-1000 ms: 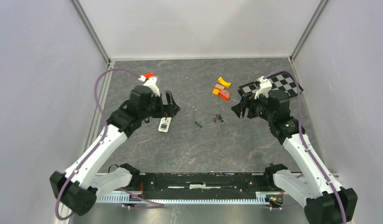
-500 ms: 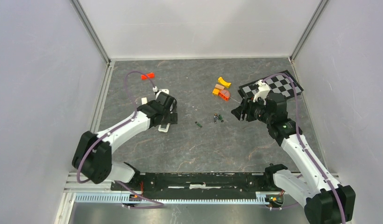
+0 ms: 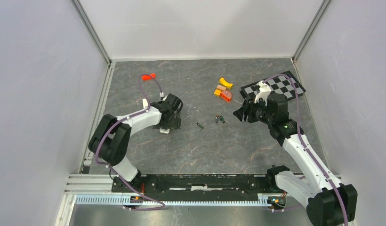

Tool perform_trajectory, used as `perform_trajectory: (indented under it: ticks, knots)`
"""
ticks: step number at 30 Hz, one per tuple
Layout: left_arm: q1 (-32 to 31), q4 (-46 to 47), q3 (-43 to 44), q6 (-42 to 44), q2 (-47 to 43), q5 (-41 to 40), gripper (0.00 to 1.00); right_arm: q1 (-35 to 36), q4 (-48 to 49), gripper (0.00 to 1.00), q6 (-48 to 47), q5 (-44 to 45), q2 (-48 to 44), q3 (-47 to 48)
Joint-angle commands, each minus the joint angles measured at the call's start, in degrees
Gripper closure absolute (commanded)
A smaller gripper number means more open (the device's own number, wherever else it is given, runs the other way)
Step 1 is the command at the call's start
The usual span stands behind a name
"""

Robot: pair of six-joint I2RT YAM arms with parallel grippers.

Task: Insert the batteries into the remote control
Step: Pick up the remote control from the center of the board.

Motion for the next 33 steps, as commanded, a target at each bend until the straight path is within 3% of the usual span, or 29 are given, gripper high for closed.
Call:
perform_trajectory:
  ticks: [1, 8, 16, 21, 25, 29, 33]
  knots:
    - [0.9, 1.4, 1.6, -1.1, 1.3, 0.9, 0.03, 0.2, 0.5, 0.42, -0.9, 0.6, 0.1, 0.1]
    - [1.6, 1.9, 0.8, -1.4, 0.9, 1.7, 0.12, 0.1, 0.5, 0.42, 0.7, 0.4, 0.9, -0.1]
    - [1.7, 5.4, -0.6, 0.9, 0.3, 8.3, 0.47, 0.3, 0.7, 0.45, 2.0, -1.6, 2.3, -0.7]
    - [1.6, 10.9, -1.2, 3.0, -4.2, 24.9, 0.59, 0.2, 4.9, 0.41, 3.9, -6.9, 2.7, -2.8]
    - [1.5, 15.0, -0.8, 2.8, -7.9, 42.1, 0.62, 1.1, 13.1, 0.27, 7.8, -13.8, 2.7, -5.9]
    - [0.9, 24.5, -1.7, -4.2, -10.6, 59.0, 0.66, 6.3, 28.7, 0.05, 16.1, -14.6, 1.5, -10.0]
    - [-1.1, 29.7, -1.3, -9.3, -11.9, 66.1, 0.71, 10.9, 45.1, 0.02, 28.2, -11.7, 1.0, -14.0]
